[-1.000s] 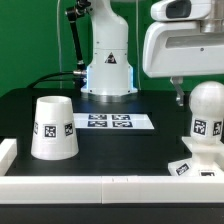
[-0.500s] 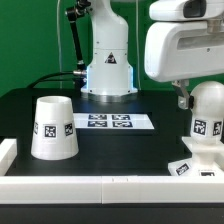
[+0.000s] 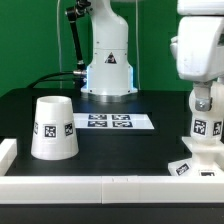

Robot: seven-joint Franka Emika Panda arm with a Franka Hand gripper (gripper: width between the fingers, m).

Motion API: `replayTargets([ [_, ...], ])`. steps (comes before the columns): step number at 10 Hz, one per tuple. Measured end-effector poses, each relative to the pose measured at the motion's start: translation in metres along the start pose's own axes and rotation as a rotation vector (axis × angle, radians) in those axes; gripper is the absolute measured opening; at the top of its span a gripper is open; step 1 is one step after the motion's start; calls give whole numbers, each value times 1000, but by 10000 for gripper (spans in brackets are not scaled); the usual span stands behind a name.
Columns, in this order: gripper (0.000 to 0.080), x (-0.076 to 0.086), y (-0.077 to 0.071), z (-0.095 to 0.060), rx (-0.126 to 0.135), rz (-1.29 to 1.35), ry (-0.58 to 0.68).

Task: Assemble lamp

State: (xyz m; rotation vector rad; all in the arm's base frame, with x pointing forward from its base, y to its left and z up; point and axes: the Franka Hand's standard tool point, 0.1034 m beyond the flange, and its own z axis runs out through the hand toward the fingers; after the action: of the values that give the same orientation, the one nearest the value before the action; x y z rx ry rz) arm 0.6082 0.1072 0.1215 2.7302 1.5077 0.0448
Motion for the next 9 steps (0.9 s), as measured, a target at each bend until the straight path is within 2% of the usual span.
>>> replayTargets([
  [4, 699, -2, 0, 3, -7, -246, -23],
  [6, 699, -3, 0, 5, -4, -239, -25],
  [7, 575, -4, 0, 5, -4, -238, -25],
  [9, 576, -4, 0, 5, -5, -199, -25],
])
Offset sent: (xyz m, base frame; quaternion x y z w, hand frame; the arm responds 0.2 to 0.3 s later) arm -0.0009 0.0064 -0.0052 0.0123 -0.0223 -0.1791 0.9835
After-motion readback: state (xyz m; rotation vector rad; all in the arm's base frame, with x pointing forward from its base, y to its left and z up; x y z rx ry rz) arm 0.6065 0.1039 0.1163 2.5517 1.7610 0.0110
